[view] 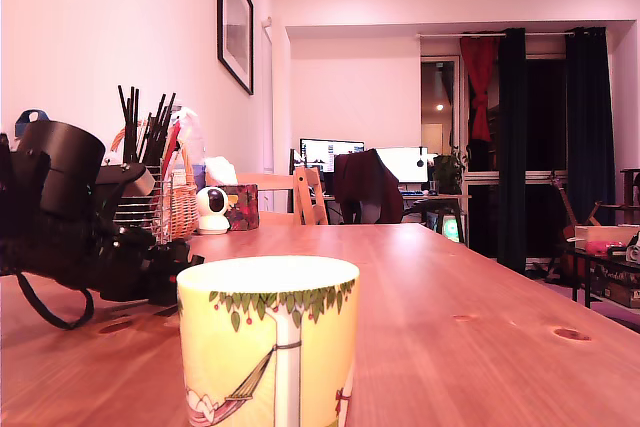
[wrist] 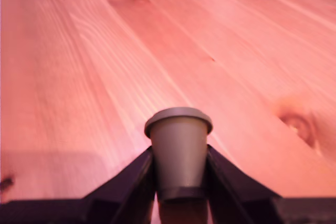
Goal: Pick the coffee capsule and then drop it inside the coffee cup in front of you
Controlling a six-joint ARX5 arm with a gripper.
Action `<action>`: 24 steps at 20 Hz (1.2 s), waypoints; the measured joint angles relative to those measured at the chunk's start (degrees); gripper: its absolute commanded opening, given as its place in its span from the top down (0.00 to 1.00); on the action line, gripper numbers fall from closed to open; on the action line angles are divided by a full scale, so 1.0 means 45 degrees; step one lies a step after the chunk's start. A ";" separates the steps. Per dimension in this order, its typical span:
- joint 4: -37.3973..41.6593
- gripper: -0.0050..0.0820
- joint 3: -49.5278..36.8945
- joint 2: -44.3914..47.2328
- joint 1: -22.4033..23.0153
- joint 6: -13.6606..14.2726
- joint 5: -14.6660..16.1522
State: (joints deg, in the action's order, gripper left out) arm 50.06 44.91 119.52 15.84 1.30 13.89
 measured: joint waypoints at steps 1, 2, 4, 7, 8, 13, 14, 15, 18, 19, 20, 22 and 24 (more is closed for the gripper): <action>-0.0427 0.75 0.0000 -0.0204 0.0000 0.0019 0.0141; -0.0855 0.75 -0.0005 -0.0393 -0.0005 0.0024 0.0374; -0.1807 0.75 -0.0005 -0.0845 -0.0005 0.0413 0.0976; -0.3016 0.75 -0.0029 -0.1729 -0.0005 0.0563 0.1778; -0.3128 0.75 -0.0068 -0.2011 -0.0005 0.0588 0.1860; -0.2948 0.75 -0.1593 -0.3599 -0.0005 0.0617 0.2021; -0.2822 0.75 -0.2001 -0.3823 -0.0005 0.0617 0.2059; -0.2715 0.75 -0.2424 -0.4022 -0.0005 0.0617 0.2132; -0.2540 0.75 -0.3599 -0.4809 -0.0005 0.0452 0.2234; -0.2521 0.75 -0.3934 -0.5163 -0.0005 0.0452 0.2254; -0.2477 0.75 -0.4226 -0.5518 -0.0005 0.0423 0.2288; -0.2351 0.75 -0.4755 -0.6188 -0.0005 0.0228 0.2390; -0.2195 0.75 -0.5343 -0.6795 -0.0005 0.0039 0.2477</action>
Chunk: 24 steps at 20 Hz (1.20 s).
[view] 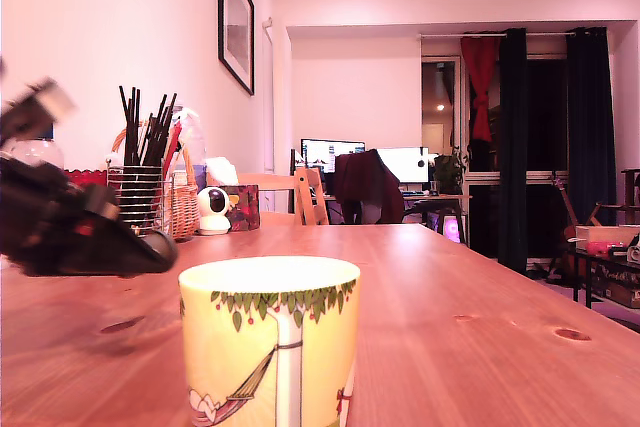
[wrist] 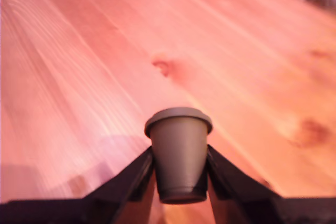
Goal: Pick the coffee capsule and then drop it inside the coffee cup in front of you
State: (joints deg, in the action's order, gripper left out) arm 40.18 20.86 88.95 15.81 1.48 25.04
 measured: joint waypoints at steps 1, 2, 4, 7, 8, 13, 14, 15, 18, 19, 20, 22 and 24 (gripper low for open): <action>0.0029 0.75 -0.0277 -0.0262 0.0000 -0.0175 0.0034; 0.0024 0.75 -0.0525 -0.0510 0.0000 -0.0175 0.0097; 0.0024 0.75 -0.0937 -0.0991 0.0044 -0.0340 0.0126; -0.0039 0.75 -0.1428 -0.1802 0.0272 -0.0865 0.0126; -0.0160 0.75 -0.1559 -0.2098 0.0427 -0.0937 0.0126; -0.1647 0.75 -0.1690 -0.3735 0.1413 -0.0971 0.0005; -0.2025 0.75 -0.1690 -0.4095 0.1598 -0.0976 -0.0015; -0.2390 0.75 -0.1690 -0.4439 0.1768 -0.0976 -0.0010; -0.3361 0.75 -0.1690 -0.5421 0.2244 -0.0981 -0.0097; -0.3682 0.75 -0.1690 -0.5736 0.2395 -0.0981 -0.0141; -0.3988 0.75 -0.1690 -0.6042 0.2574 -0.0981 -0.0170; -0.4614 0.75 -0.1690 -0.6674 0.3007 -0.0991 -0.0257; -0.5139 0.75 -0.1690 -0.7261 0.3487 -0.1001 -0.0461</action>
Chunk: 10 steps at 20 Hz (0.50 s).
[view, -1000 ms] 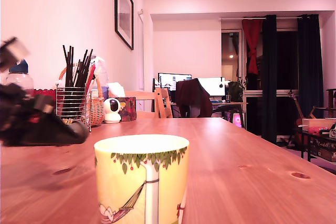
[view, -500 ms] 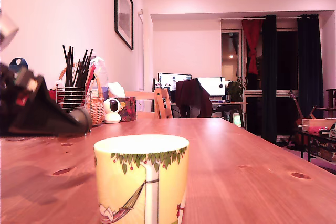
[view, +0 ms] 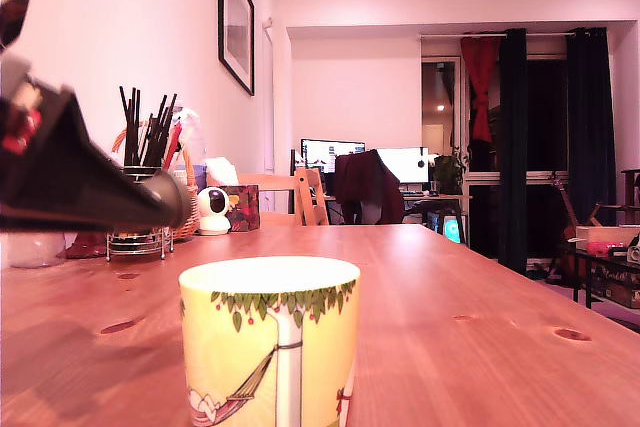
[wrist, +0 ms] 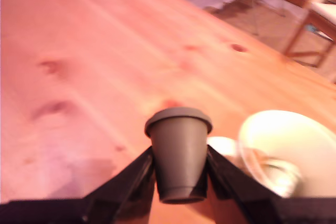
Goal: Pick the coffee capsule and then drop it inside the coffee cup in front of you
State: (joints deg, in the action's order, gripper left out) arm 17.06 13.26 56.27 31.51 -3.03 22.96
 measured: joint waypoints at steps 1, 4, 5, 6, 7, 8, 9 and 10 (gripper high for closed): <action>-0.0214 0.75 0.0000 -0.0267 0.0238 0.0000 -0.0068; -0.0777 0.75 0.0000 -0.0675 0.0869 -0.0005 -0.0126; -0.0899 0.75 0.0000 -0.0680 0.1103 -0.0005 -0.0126; -0.0981 0.75 0.0000 -0.0680 0.1350 0.0000 -0.0126; -0.0986 0.75 0.0000 -0.0680 0.1617 0.0000 -0.0126; -0.0981 0.75 0.0000 -0.0680 0.1875 0.0000 -0.0131; -0.0962 0.75 0.0000 -0.0680 0.2103 0.0000 -0.0223; -0.0884 0.75 0.0000 -0.0680 0.2312 0.0000 -0.0359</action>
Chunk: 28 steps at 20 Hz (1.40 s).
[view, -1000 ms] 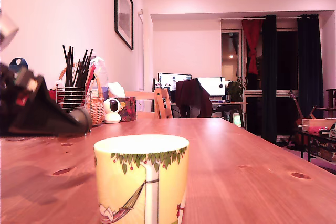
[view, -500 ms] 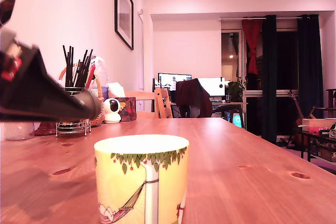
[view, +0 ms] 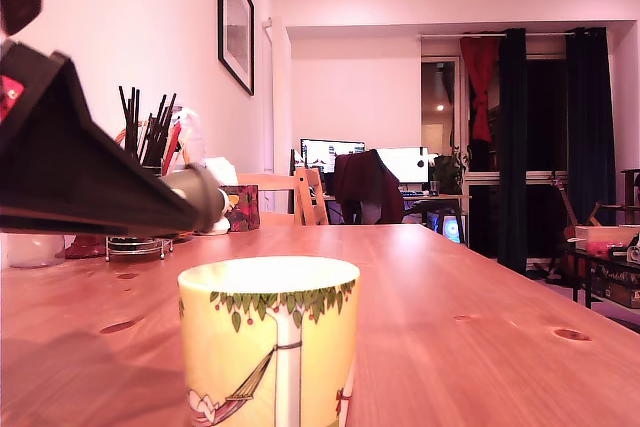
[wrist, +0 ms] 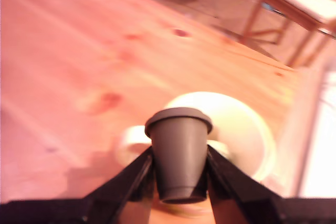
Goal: Pick the coffee capsule and then drop it inside the coffee cup in front of you
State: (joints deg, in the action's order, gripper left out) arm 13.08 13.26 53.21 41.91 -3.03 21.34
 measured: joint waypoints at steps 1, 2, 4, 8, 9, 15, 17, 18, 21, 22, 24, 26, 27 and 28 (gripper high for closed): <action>0.0146 0.75 0.0000 0.0000 0.0194 0.0000 -0.0112; 0.0267 0.75 0.0000 0.0000 0.0374 0.0000 -0.0155; 0.0389 0.75 0.0000 0.0000 0.0704 -0.0005 -0.0204; 0.0209 0.75 0.0044 0.0000 0.1214 -0.0214 -0.0340; -0.0194 0.75 0.0170 0.0000 0.1297 -0.0223 -0.0423; -0.2701 0.75 0.2336 0.0049 0.1632 -0.0151 -0.0529; -0.3546 0.75 0.2924 0.0311 0.1685 0.0049 -0.0588; -0.3973 0.75 0.3230 0.0588 0.1685 0.0141 -0.0631; -0.5022 0.75 0.4090 0.1588 0.1685 0.0457 -0.0777; -0.5328 0.75 0.4371 0.1914 0.1685 0.0588 -0.0831; -0.5974 0.75 0.5047 0.2560 0.1685 0.0865 -0.0860; -0.6450 0.75 0.5659 0.3152 0.1690 0.0962 -0.0865; -0.6674 0.75 0.5916 0.3429 0.1729 0.1039 -0.0889; -0.6873 0.75 0.6159 0.3716 0.1821 0.1039 -0.1005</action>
State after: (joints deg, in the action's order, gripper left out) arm -17.85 40.97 69.93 50.11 1.65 16.82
